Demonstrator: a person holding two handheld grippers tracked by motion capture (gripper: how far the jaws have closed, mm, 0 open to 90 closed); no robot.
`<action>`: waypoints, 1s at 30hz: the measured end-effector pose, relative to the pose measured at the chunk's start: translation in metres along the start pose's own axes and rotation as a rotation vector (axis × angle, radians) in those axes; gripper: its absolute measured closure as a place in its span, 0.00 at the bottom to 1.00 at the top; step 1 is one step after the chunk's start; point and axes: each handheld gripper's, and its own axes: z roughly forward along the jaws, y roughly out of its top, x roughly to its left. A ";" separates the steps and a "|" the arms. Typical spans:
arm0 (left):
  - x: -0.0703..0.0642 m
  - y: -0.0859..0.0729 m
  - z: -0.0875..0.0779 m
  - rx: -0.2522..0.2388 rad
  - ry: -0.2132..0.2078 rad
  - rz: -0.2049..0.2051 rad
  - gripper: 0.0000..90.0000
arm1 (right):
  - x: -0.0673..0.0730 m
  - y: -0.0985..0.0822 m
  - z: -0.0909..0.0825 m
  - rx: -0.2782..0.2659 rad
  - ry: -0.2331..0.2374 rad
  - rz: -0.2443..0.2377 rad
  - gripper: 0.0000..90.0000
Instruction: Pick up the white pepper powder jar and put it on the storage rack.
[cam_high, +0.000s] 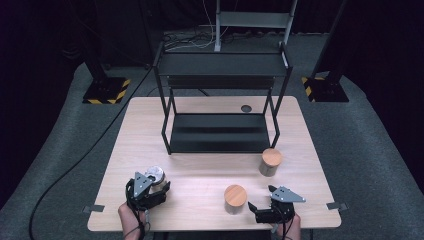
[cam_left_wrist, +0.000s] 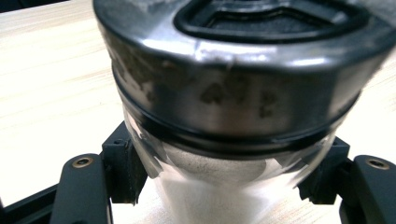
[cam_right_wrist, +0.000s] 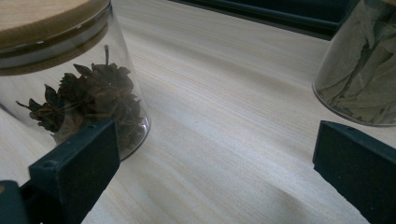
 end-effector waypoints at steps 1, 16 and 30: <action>0.000 0.000 0.000 0.000 0.000 0.000 0.33 | 0.000 0.000 0.000 0.000 0.000 0.000 0.00; 0.000 0.005 0.005 -0.001 -0.006 0.010 0.33 | 0.000 0.000 0.000 0.005 -0.001 -0.001 0.00; -0.003 0.008 0.011 0.005 -0.017 0.019 0.33 | 0.000 0.000 0.000 0.007 0.001 -0.003 0.00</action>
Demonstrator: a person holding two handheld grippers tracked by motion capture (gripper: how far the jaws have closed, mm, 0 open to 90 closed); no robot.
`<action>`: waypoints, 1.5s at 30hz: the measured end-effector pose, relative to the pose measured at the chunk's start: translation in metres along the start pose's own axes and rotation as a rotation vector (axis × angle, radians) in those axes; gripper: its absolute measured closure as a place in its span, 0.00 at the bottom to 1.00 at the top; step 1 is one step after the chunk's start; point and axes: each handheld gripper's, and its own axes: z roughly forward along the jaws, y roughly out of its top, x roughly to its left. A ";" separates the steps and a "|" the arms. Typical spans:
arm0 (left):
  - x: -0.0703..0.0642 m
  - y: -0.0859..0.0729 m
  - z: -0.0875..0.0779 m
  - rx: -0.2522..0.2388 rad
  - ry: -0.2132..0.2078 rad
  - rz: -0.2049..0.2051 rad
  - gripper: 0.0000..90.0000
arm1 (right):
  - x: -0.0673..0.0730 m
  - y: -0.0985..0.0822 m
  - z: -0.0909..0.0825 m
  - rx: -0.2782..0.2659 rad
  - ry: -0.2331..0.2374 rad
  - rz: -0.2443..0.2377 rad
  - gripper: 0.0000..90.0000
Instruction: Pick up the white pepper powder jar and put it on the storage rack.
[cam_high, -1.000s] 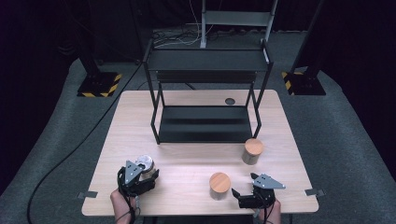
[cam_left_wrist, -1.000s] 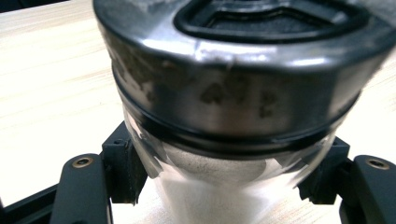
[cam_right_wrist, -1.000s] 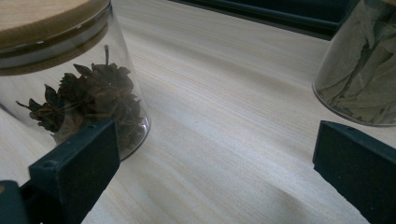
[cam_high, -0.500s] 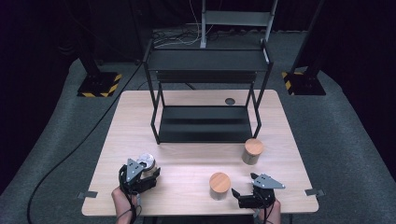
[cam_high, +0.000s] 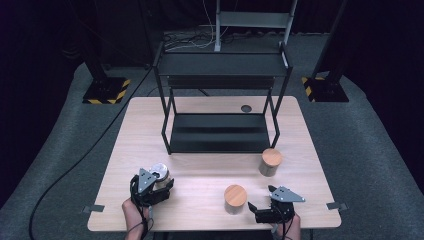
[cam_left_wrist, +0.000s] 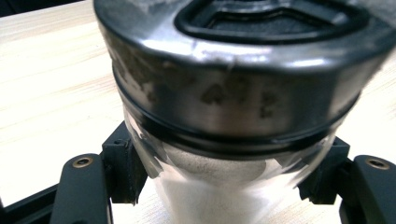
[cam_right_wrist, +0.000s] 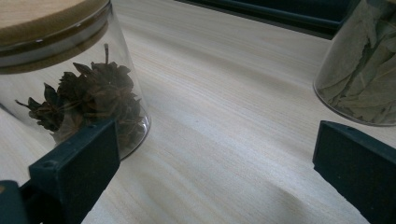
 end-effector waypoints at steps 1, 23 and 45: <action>0.000 0.001 0.001 -0.002 0.000 0.000 0.33 | 0.000 0.000 0.000 0.001 0.002 0.000 0.00; -0.006 0.014 0.012 0.004 -0.015 0.035 0.33 | 0.000 0.000 0.001 0.006 0.005 0.000 0.00; -0.009 0.024 0.023 0.005 -0.028 0.053 0.33 | 0.000 0.000 0.001 0.007 0.004 0.001 0.00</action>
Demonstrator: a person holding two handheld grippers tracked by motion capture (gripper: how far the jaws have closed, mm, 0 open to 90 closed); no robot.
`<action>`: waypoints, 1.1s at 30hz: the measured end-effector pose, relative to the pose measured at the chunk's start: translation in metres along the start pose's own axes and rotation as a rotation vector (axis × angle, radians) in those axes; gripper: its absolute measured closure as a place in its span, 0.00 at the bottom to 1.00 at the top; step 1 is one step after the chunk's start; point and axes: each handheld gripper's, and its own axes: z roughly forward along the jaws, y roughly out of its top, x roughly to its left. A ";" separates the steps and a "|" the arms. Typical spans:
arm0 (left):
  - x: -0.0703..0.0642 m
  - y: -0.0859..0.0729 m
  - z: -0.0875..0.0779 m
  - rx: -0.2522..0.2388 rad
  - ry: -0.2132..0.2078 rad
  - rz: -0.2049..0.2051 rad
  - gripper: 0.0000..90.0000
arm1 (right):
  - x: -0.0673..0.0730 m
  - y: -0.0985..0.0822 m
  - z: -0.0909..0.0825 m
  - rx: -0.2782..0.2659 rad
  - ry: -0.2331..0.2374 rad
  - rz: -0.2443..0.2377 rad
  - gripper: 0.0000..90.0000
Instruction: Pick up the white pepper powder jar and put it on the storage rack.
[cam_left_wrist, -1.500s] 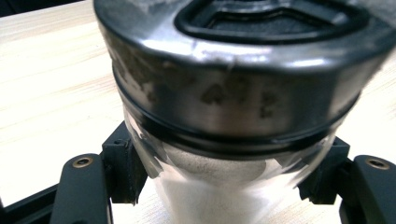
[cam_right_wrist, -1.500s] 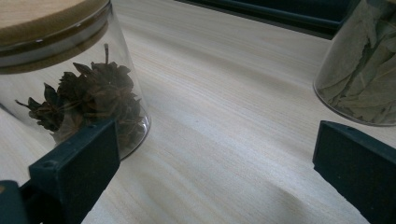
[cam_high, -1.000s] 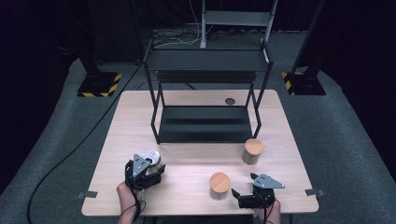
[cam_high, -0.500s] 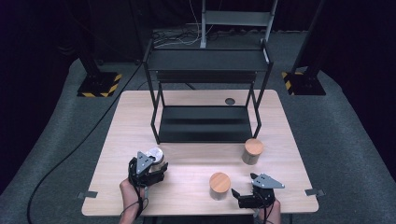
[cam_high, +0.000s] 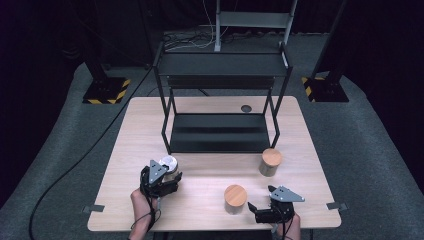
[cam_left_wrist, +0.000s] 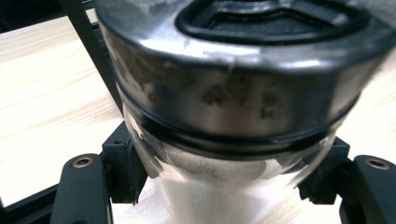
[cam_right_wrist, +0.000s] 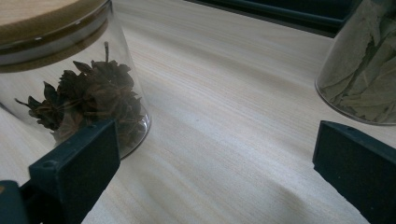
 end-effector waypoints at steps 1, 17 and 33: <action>0.000 0.000 0.000 0.000 0.000 0.000 0.33 | 0.000 0.000 0.000 0.000 0.001 0.000 0.00; -0.002 0.008 0.011 0.004 -0.016 0.013 0.33 | 0.000 0.000 0.000 -0.002 -0.004 -0.002 0.00; -0.005 0.016 0.020 0.009 -0.026 0.031 0.33 | 0.000 0.000 0.000 -0.001 -0.002 -0.002 0.00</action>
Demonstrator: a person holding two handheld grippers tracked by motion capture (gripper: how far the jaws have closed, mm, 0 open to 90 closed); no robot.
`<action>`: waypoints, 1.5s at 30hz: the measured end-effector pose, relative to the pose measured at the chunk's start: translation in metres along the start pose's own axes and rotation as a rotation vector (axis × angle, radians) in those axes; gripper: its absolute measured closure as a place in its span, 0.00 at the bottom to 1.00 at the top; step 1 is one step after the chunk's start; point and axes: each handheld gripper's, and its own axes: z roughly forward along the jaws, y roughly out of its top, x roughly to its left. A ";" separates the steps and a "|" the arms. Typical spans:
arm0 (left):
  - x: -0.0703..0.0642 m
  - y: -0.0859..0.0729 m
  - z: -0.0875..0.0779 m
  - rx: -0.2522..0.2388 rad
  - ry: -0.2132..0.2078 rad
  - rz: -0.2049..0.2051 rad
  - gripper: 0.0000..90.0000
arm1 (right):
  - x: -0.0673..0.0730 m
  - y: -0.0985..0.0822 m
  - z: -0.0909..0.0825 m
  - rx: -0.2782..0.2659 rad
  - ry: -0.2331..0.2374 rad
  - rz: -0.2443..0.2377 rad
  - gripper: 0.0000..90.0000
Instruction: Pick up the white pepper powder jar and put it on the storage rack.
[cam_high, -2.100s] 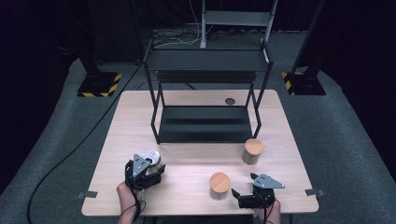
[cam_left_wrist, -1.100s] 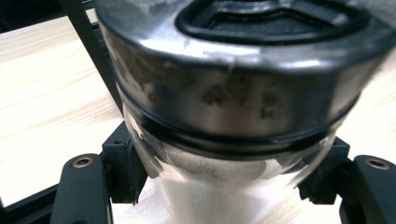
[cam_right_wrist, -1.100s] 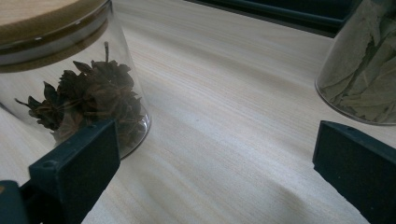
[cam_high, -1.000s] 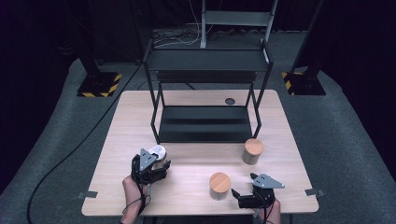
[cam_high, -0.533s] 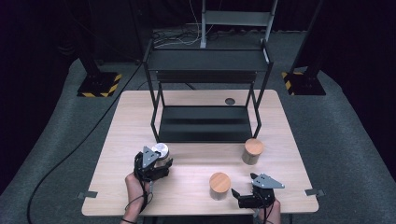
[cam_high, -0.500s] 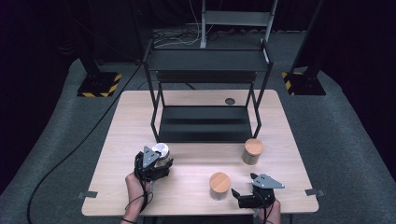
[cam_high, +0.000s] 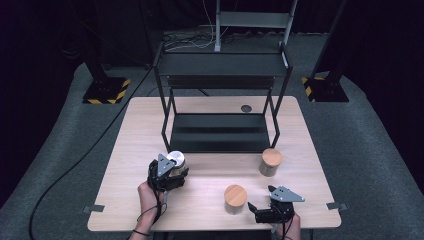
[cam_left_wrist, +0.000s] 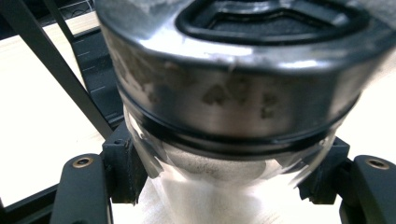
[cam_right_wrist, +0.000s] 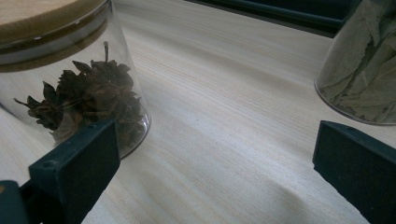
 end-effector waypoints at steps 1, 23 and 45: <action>0.000 0.000 0.000 0.000 0.000 0.000 0.33 | 0.000 0.000 0.000 0.000 0.000 0.000 0.00; -0.002 0.010 0.015 0.004 -0.013 0.006 0.33 | 0.000 0.000 0.000 -0.001 0.003 -0.003 0.00; -0.001 0.020 0.026 0.003 -0.015 0.015 0.33 | 0.000 0.000 -0.001 -0.005 0.004 -0.003 0.00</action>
